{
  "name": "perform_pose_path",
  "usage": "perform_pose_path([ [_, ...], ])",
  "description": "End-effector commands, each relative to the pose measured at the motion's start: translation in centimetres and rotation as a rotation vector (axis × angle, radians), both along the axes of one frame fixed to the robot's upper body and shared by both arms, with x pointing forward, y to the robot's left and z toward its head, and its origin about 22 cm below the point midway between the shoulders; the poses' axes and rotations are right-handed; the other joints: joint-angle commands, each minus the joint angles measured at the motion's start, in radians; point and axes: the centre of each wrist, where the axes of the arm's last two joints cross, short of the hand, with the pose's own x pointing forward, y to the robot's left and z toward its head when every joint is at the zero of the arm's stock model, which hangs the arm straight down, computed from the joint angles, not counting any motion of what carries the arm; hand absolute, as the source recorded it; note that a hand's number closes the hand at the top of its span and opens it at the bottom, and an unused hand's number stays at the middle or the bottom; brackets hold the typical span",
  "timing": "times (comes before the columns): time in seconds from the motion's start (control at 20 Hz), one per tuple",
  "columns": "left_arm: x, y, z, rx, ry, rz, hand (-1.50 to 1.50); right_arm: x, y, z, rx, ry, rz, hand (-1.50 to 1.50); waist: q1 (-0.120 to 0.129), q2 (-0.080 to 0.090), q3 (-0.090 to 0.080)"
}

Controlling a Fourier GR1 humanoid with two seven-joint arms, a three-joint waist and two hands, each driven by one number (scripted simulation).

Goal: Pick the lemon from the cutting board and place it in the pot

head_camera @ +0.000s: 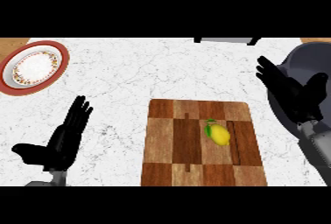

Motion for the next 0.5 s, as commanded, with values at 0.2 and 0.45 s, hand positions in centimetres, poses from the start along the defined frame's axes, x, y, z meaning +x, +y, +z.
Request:
perform_pose_path([
  [0.2,1.2,1.0,1.6,0.090,-0.122,0.079,0.00,0.3,2.6,10.6,0.214,-0.795,0.431,1.50,-0.044,-0.024,0.044],
  [0.45,0.5,-2.1,1.1,0.084,-0.144,0.089,0.00,-1.6,-4.6,1.6,-0.044,-0.918,0.113,-1.50,-0.056,0.008,0.038],
])
